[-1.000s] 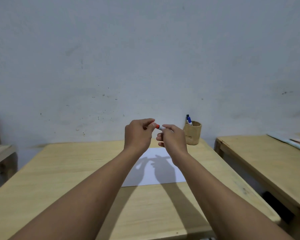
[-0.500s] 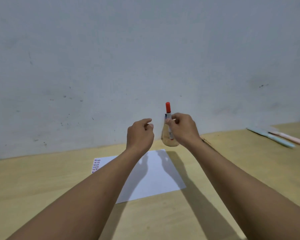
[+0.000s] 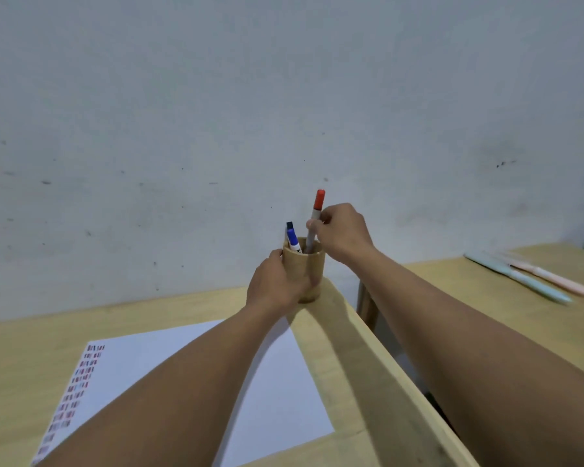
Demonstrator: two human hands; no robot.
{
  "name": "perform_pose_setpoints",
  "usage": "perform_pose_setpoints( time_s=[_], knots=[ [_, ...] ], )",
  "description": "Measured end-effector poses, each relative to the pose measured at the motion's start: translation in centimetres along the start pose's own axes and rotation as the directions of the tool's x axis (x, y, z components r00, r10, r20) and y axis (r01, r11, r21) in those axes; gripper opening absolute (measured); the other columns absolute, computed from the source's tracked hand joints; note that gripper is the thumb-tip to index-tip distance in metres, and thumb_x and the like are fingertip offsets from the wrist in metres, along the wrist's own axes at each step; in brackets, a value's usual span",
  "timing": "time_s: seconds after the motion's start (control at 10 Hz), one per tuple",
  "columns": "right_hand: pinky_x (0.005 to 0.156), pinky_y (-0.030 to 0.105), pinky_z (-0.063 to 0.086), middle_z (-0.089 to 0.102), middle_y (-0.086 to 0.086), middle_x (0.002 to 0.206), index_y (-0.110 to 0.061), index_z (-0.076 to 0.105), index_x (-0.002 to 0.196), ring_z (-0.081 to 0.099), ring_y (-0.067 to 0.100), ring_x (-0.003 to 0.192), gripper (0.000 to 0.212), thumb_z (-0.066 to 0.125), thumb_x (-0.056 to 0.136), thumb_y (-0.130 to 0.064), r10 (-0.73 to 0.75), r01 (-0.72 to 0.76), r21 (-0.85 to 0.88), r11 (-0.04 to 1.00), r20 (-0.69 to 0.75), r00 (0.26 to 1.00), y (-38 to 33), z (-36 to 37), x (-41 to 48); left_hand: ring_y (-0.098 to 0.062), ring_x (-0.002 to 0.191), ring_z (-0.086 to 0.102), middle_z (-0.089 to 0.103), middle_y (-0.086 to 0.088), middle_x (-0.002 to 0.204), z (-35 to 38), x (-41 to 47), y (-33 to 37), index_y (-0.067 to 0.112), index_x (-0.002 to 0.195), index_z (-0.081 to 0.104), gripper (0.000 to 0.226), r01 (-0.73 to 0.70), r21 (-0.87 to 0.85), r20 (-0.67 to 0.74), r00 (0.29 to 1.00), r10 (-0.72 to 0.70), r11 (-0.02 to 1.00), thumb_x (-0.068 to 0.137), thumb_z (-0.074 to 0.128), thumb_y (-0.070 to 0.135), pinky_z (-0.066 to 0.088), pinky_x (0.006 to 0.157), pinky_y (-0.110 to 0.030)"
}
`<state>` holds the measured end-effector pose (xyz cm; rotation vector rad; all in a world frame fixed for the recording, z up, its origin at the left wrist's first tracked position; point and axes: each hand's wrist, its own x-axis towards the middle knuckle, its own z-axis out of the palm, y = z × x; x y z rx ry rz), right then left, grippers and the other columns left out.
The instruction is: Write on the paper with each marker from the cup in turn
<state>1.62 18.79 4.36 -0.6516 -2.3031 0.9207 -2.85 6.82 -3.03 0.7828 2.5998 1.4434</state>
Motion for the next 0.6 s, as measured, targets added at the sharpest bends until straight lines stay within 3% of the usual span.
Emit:
perform_pose_setpoints(
  time_s=[0.1,0.2,0.3,0.4,0.5,0.6],
  knots=[
    [0.055,0.029,0.047,0.069,0.005,0.074,-0.005,0.076,0.083,0.059,0.016,0.059,0.024,0.069,0.096,-0.024,0.039,-0.036,-0.058,0.998,0.050,0.998,0.9,1.0,0.7,-0.019,0.094,0.066,0.068,0.006,0.108,0.8,0.4,-0.4,0.023,0.121,0.055,0.063,-0.005,0.002,-0.034,0.999,0.005,1.000,0.068,0.077,0.050,0.058,0.079,-0.040],
    [0.051,0.028,0.039,0.053,0.002,0.060,-0.004,0.068,0.070,0.047,0.015,0.053,0.030,0.071,0.093,-0.023,0.076,-0.065,-0.105,0.992,0.104,0.992,1.5,1.8,0.9,-0.021,0.092,0.065,0.067,0.005,0.104,1.2,0.6,-0.6,0.022,0.119,0.055,0.053,-0.010,-0.016,-0.045,0.999,0.010,1.000,0.072,0.072,0.041,0.057,0.079,-0.041],
    [0.052,0.027,0.037,0.058,0.005,0.065,-0.004,0.068,0.070,0.046,0.015,0.053,0.030,0.069,0.094,-0.022,0.094,-0.085,-0.093,0.992,0.108,0.990,1.9,2.2,0.8,-0.022,0.093,0.064,0.067,0.003,0.106,1.4,0.7,-0.9,0.020,0.121,0.055,0.049,-0.027,-0.017,-0.068,0.997,0.025,1.000,0.075,0.069,0.034,0.057,0.079,-0.040],
    [0.058,0.029,0.043,0.073,0.012,0.086,0.001,0.078,0.088,0.058,0.020,0.065,0.023,0.070,0.092,-0.020,0.104,-0.099,-0.049,0.994,0.096,0.990,1.5,2.0,0.3,-0.020,0.091,0.064,0.067,0.003,0.105,1.4,0.6,-0.8,0.020,0.121,0.055,0.049,-0.025,-0.018,-0.082,0.996,0.024,1.000,0.076,0.071,0.033,0.056,0.076,-0.038],
    [0.067,0.036,0.055,0.077,0.018,0.105,0.005,0.078,0.101,0.068,0.027,0.080,0.022,0.065,0.091,-0.010,0.100,-0.098,-0.033,0.995,0.068,0.993,1.4,1.5,0.2,-0.020,0.091,0.064,0.068,0.002,0.107,1.5,0.5,-0.8,0.020,0.121,0.055,0.048,-0.003,-0.032,-0.084,0.996,0.000,0.999,0.078,0.072,0.034,0.057,0.078,-0.040],
    [0.067,0.023,0.050,0.071,0.012,0.127,-0.002,0.071,0.126,0.067,0.023,0.099,0.035,0.059,0.093,-0.008,0.090,-0.090,0.006,0.996,0.023,0.996,0.8,0.2,-1.3,-0.024,0.103,0.064,0.067,-0.003,0.121,1.0,-0.1,-0.6,0.017,0.131,0.052,0.061,0.002,-0.036,-0.080,0.997,-0.005,0.999,0.080,0.074,0.042,0.055,0.083,-0.036]
  ],
)
